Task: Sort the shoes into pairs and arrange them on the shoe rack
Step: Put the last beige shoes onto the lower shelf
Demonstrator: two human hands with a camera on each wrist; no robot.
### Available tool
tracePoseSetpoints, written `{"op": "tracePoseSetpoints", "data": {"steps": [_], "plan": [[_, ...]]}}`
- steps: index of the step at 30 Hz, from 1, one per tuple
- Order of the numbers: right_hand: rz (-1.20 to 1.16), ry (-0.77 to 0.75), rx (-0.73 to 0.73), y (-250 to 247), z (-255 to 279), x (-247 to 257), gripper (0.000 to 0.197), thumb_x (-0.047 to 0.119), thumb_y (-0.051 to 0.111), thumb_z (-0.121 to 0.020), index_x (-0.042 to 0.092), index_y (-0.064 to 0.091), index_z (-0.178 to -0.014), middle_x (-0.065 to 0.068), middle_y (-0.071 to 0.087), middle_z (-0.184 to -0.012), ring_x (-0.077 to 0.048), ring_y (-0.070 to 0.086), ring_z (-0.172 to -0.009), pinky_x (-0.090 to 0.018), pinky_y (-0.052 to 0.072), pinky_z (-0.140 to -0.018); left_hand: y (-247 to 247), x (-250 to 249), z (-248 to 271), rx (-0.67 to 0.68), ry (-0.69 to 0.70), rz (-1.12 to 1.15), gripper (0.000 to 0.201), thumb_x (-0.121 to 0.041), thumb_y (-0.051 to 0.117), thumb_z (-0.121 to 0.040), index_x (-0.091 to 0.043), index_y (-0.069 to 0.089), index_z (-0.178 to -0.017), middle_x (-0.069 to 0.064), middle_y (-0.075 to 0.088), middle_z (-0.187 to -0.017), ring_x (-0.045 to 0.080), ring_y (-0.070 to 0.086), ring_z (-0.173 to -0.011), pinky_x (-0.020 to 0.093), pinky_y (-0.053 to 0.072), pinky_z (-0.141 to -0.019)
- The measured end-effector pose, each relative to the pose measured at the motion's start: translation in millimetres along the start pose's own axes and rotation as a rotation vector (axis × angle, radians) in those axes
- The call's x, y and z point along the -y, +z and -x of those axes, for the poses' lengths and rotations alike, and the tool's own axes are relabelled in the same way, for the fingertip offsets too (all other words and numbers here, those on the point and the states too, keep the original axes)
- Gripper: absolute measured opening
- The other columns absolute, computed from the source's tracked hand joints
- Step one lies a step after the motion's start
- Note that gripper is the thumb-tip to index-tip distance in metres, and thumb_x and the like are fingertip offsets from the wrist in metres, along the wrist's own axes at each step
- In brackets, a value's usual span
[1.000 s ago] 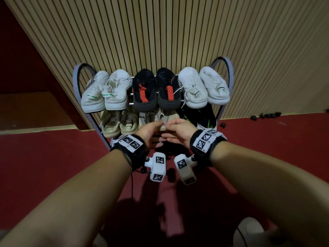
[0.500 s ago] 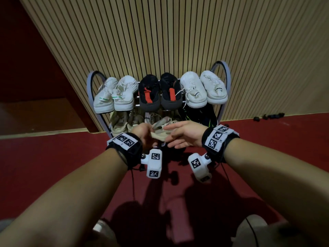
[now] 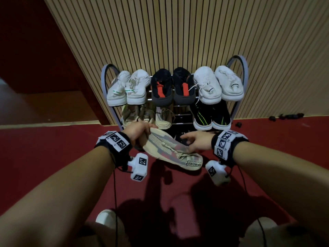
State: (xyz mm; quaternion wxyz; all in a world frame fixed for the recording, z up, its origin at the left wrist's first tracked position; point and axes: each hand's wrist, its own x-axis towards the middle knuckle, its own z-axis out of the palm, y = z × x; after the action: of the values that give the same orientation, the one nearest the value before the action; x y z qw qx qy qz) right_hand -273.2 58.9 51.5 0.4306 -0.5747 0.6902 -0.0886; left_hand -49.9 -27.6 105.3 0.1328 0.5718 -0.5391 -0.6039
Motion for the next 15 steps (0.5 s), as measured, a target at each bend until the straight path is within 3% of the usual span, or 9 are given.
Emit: {"op": "tracePoseSetpoints", "data": {"steps": [2, 3, 6, 8, 11, 13, 15], "plan": [[-0.037, 0.012, 0.055, 2, -5, -4, 0.069, 0.02, 0.074, -0.08, 0.024, 0.044, -0.143, -0.002, 0.067, -0.118, -0.021, 0.063, -0.108, -0.033, 0.05, -0.096, 0, 2, -5, -0.023, 0.008, 0.037, 0.035, 0.006, 0.032, -0.083, -0.01, 0.063, -0.088, 0.004, 0.055, -0.044, 0.019, 0.046, -0.029, 0.012, 0.036, -0.037], [-0.054, 0.013, 0.071, 3, -7, -7, 0.066, 0.024, 0.075, -0.079, 0.026, 0.049, -0.139, -0.002, 0.07, -0.113, -0.02, 0.066, -0.103, -0.034, 0.052, -0.093, 0, 3, -11, -0.051, 0.027, 0.054, 0.029, 0.004, 0.038, -0.081, -0.009, 0.063, -0.085, 0.008, 0.057, -0.052, 0.021, 0.051, -0.04, 0.015, 0.038, -0.042], [-0.174, -0.007, 0.08, 5, -12, -9, 0.04, 0.024, 0.074, -0.079, 0.021, 0.067, -0.119, -0.004, 0.071, -0.085, -0.013, 0.062, -0.065, -0.029, 0.051, -0.061, 0, 7, -35, -0.178, 0.048, 0.089, 0.009, -0.004, 0.057, -0.077, -0.006, 0.062, -0.083, 0.018, 0.061, -0.078, 0.031, 0.059, -0.068, 0.031, 0.047, -0.058], [-0.31, 0.002, 0.061, 7, -17, -9, 0.028, 0.021, 0.072, -0.082, 0.016, 0.071, -0.11, -0.005, 0.063, -0.071, -0.012, 0.055, -0.054, -0.026, 0.046, -0.052, -2, 8, -50, -0.233, 0.049, 0.102, 0.022, -0.011, 0.064, -0.079, -0.001, 0.066, -0.098, 0.02, 0.064, -0.091, 0.031, 0.062, -0.079, 0.039, 0.052, -0.068], [-0.443, 0.078, 0.085, 10, -28, -4, 0.022, 0.026, 0.071, -0.083, 0.015, 0.071, -0.102, -0.006, 0.052, -0.067, -0.017, 0.047, -0.058, -0.024, 0.044, -0.053, -2, 7, -58, -0.257, 0.043, 0.08, 0.037, -0.006, 0.062, -0.083, 0.004, 0.059, -0.118, 0.016, 0.061, -0.096, 0.028, 0.06, -0.084, 0.043, 0.054, -0.079], [-0.534, 0.13, 0.07, 12, -37, 2, 0.014, 0.024, 0.068, -0.086, 0.014, 0.069, -0.095, -0.006, 0.048, -0.062, -0.016, 0.041, -0.053, -0.022, 0.041, -0.05, -1, 9, -59, -0.292, -0.022, 0.093, 0.036, -0.007, 0.061, -0.082, 0.005, 0.058, -0.116, 0.017, 0.062, -0.095, 0.032, 0.062, -0.084, 0.046, 0.054, -0.081], [-0.596, 0.166, -0.002, 13, -48, 9, 0.013, 0.025, 0.066, -0.087, 0.014, 0.066, -0.094, -0.006, 0.048, -0.062, -0.014, 0.039, -0.05, -0.02, 0.04, -0.048, 0, 10, -54, -0.245, -0.1, 0.121, 0.034, -0.009, 0.06, -0.079, 0.005, 0.058, -0.11, 0.018, 0.062, -0.085, 0.032, 0.063, -0.073, 0.046, 0.054, -0.075]]}}
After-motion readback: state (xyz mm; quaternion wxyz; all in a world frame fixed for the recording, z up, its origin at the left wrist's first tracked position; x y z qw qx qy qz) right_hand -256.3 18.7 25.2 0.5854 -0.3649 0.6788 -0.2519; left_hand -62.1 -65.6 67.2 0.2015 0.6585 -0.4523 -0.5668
